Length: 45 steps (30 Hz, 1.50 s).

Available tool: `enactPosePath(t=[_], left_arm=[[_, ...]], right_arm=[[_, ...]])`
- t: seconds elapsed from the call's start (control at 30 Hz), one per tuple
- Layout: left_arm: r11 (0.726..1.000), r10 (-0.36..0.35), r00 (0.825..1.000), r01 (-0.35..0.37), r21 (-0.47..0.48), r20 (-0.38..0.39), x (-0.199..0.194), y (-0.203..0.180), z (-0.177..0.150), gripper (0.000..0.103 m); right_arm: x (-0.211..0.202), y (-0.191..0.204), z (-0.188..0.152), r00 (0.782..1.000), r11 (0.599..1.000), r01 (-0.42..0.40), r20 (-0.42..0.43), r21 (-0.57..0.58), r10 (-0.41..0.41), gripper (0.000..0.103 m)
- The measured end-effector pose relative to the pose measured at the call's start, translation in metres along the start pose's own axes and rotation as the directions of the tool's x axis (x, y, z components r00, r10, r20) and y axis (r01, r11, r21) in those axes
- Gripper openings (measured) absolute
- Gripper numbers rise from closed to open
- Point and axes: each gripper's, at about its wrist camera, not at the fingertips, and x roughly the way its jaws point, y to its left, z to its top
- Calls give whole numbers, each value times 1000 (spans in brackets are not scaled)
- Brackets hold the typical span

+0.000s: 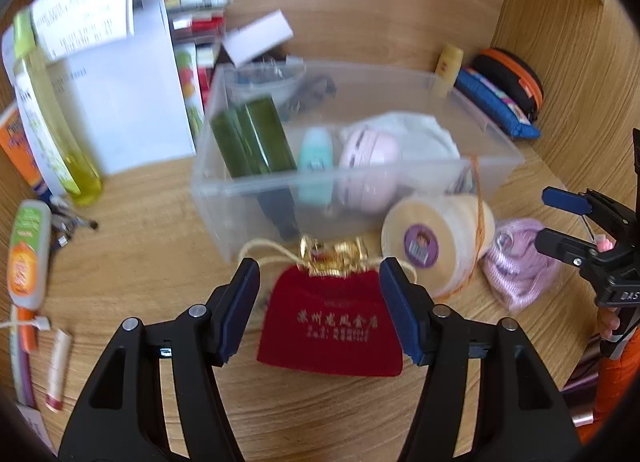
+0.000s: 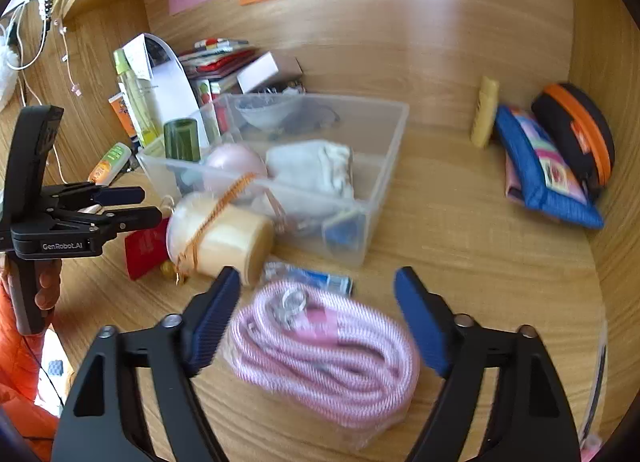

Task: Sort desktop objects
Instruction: 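Grasp the bagged pink rope with the right tool while the left tool reaches the red velvet pouch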

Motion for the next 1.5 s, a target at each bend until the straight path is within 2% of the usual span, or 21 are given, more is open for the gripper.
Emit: enactPosePath(t=[0.13,0.3,0.63,0.83,0.97,1.17,1.27,1.4,1.5], left_arm=[[1000,-22,999,22,-1,-41,9,-3,-10,62],[1000,-27,999,27,5,-43,8,-6,-18,67],[997,-72,995,72,-5,-67,-3,-4,-32,68],[996,-94,993,94,-7,-75,-11,-2,-36,68],[996,-86,994,87,15,-74,-13,-4,-35,76],[995,-99,985,101,11,-144,6,-4,-36,76],[994,-104,984,108,23,-142,8,-8,-36,82],[994,-82,987,91,62,-137,11,-18,-35,83],[994,-55,991,66,84,-124,14,-23,-35,83]], right_arm=[[0,-5,-9,1000,1000,7,-21,22,-6,86],[1,-6,-20,997,1000,17,-72,3,-17,86],[-12,2,-38,988,986,68,-130,-150,-88,86],[-1,10,-40,977,960,100,-158,-263,-145,86],[11,9,-33,974,952,87,-175,-293,-143,87],[32,8,-22,969,935,51,-211,-351,-132,90],[38,9,-16,969,922,23,-219,-388,-116,94],[48,9,-8,965,904,-22,-246,-426,-92,101],[54,12,-4,963,889,-62,-262,-453,-66,103]])
